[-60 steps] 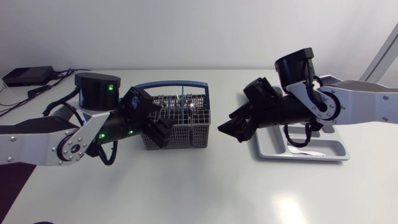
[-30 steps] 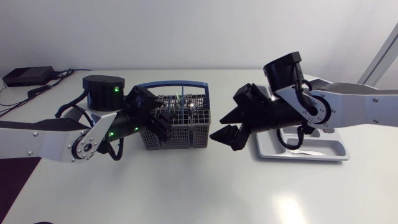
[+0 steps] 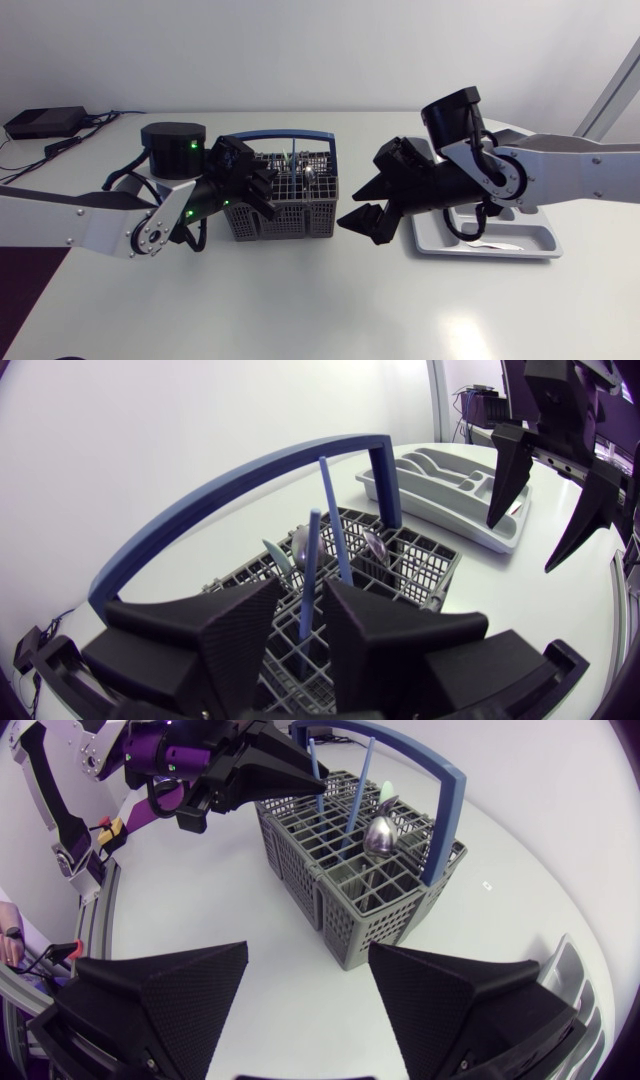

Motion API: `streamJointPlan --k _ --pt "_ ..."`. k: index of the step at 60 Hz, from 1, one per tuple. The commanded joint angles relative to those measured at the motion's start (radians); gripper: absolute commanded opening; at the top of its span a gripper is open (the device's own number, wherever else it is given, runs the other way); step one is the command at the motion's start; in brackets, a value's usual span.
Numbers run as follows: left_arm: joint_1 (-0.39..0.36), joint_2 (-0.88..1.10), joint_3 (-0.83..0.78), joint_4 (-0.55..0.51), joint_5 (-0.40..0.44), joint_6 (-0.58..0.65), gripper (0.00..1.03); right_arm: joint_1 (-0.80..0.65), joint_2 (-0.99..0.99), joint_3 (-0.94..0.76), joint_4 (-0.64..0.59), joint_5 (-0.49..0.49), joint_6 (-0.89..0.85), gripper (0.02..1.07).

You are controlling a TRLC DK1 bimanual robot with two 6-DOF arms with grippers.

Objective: Unload the cutlery basket into the drawer organizer.

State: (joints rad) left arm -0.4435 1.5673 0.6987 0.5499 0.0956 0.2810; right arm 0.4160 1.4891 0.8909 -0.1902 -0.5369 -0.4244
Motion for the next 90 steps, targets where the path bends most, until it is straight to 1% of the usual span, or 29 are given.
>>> streamJointPlan --k 1,9,22,41,57,66,90 --pt "-0.001 0.027 0.024 0.025 -0.005 -0.008 0.34 -0.011 0.030 0.003 0.001 -0.009 -0.024 0.89" --pt "-0.008 0.037 0.021 0.050 -0.007 -0.008 0.20 -0.011 0.034 -0.006 0.003 -0.009 -0.034 0.89" --pt "-0.014 0.054 0.032 0.056 -0.007 -0.006 0.16 -0.014 0.036 -0.009 0.005 -0.011 -0.042 0.89" --pt "-0.015 0.039 -0.010 0.097 -0.007 -0.006 0.15 -0.020 0.045 -0.006 0.005 -0.012 -0.047 0.89" --pt "-0.026 0.011 -0.068 0.163 -0.008 0.021 0.15 -0.020 0.062 -0.012 0.006 -0.017 -0.050 0.89" --pt "-0.037 -0.021 -0.107 0.200 -0.028 0.043 0.15 -0.019 0.062 -0.013 0.006 -0.017 -0.048 0.89" --pt "-0.054 -0.142 -0.165 0.209 -0.040 0.057 0.15 0.006 0.048 -0.017 0.005 -0.017 -0.039 0.89"
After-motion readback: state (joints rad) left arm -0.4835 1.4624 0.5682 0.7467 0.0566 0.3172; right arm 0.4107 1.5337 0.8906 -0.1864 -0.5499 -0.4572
